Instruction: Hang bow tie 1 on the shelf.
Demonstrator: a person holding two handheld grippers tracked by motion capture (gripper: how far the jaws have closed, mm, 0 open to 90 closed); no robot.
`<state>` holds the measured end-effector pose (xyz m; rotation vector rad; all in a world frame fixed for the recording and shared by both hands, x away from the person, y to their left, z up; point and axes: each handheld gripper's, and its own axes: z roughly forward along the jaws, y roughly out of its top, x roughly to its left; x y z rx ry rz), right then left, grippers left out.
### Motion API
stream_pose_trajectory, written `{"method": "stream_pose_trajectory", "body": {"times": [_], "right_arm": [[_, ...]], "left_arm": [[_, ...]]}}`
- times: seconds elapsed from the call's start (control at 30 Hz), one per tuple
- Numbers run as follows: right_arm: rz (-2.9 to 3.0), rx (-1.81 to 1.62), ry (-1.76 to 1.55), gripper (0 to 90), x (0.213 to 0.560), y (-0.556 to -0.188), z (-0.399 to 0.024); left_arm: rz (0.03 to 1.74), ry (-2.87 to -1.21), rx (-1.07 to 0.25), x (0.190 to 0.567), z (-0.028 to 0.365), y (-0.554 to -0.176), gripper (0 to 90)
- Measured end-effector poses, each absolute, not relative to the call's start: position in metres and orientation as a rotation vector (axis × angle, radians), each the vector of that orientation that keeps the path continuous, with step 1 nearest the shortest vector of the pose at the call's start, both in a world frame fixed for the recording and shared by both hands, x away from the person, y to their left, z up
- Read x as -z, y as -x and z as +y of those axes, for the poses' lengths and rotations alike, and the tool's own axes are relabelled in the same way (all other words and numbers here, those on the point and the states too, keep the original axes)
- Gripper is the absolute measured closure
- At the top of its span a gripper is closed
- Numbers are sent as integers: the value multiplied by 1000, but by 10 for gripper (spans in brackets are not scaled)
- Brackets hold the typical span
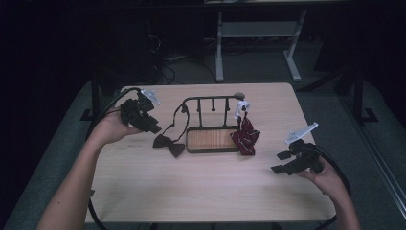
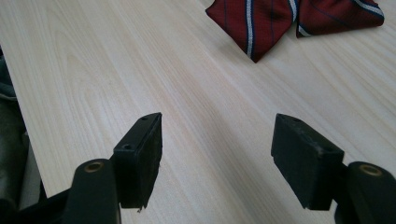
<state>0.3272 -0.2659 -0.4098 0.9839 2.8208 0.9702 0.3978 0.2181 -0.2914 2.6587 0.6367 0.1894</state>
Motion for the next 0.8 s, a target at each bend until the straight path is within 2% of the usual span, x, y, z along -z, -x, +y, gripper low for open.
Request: {"method": "stream_pose_trajectory", "body": {"times": [0.33,0.8], "right_arm": [[2818,-973,-991,332,410,-327,-267],[2814,-968,-996,332,410,-327,-268]], "left_arm": [[644,-2652,-180,299,223,-393,605],[631,-2635,-180,312,224,-380,507]]}}
